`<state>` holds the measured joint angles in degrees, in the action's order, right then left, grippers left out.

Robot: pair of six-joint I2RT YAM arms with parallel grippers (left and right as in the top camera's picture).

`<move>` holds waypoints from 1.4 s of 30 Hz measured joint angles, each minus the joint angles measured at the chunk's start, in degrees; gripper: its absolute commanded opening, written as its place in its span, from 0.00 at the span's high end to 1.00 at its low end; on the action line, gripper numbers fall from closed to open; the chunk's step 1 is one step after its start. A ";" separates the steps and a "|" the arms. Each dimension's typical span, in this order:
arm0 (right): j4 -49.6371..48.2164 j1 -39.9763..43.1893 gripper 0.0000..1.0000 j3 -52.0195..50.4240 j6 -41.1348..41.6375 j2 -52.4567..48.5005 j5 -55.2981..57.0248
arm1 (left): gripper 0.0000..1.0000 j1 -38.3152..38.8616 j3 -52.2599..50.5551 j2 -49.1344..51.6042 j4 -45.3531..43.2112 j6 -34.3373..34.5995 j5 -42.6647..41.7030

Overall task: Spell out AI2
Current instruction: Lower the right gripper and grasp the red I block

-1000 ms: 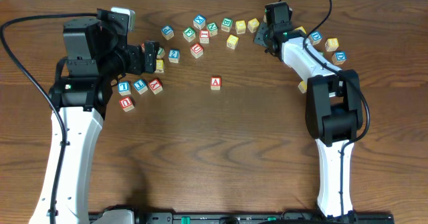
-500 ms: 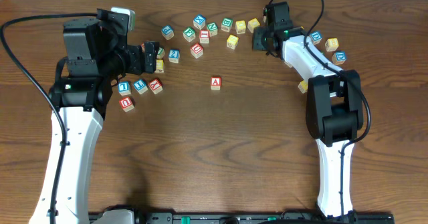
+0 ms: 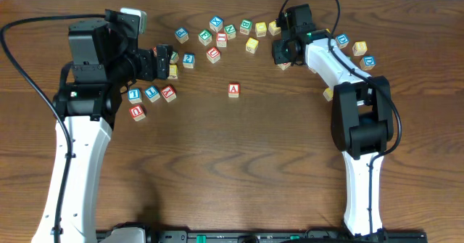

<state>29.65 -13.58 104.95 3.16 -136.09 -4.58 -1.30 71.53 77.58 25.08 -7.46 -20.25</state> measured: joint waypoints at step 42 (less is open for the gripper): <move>7.80 -0.13 0.64 -3.02 -11.82 5.25 -0.70 | 0.02 0.00 0.00 0.00 0.00 0.00 0.00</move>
<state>37.45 -13.72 101.93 -8.67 -130.85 -5.28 -1.30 71.53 77.58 25.08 -7.46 -20.25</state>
